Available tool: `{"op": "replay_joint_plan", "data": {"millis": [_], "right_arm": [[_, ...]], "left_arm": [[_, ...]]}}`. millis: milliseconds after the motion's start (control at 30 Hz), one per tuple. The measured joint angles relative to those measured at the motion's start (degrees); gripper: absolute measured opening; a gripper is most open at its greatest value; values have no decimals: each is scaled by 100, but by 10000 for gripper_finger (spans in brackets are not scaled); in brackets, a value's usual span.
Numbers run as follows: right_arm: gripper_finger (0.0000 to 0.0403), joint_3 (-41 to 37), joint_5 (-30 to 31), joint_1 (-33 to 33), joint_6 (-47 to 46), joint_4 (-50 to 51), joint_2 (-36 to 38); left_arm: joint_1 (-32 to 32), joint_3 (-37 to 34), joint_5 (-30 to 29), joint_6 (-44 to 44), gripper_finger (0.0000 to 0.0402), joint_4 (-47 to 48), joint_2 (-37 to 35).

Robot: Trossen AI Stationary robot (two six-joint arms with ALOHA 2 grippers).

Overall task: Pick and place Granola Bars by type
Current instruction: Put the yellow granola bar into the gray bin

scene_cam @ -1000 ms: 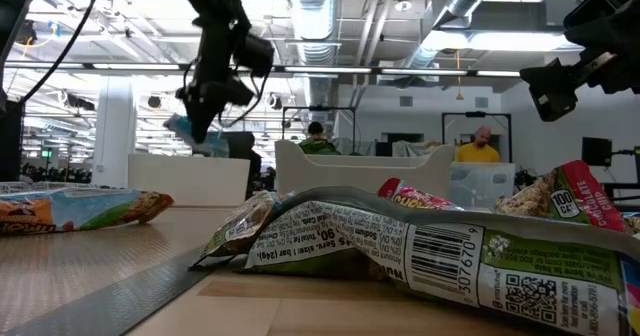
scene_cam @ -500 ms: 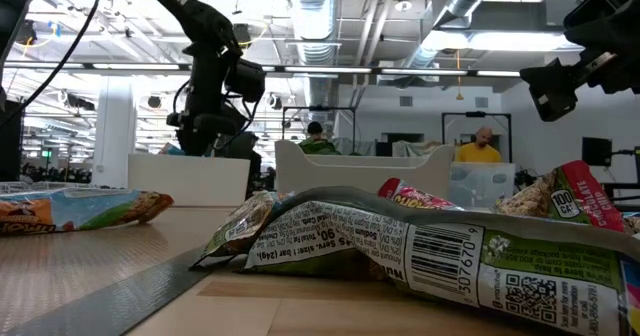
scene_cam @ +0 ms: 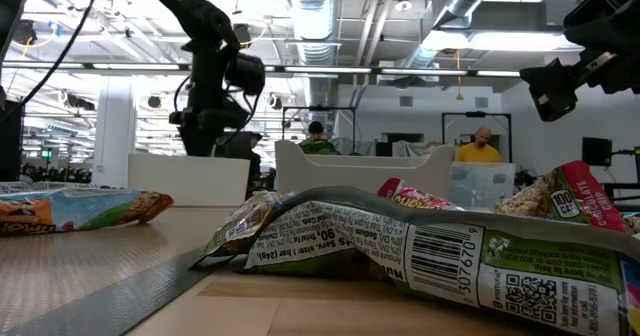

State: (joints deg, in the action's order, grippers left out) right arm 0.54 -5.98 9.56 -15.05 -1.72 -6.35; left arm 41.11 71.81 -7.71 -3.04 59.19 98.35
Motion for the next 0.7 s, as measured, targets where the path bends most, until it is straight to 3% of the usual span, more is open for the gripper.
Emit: {"op": "replay_joint_plan", "data": {"millis": [367,700], "right_arm": [[265,-2,0,0,0,0,0],[265,-2,0,0,0,0,2]], "left_arm": [[-653,2,379,-219,139,-557,-1599],[-2653,4,591,-222,138,-689,-2846]]}}
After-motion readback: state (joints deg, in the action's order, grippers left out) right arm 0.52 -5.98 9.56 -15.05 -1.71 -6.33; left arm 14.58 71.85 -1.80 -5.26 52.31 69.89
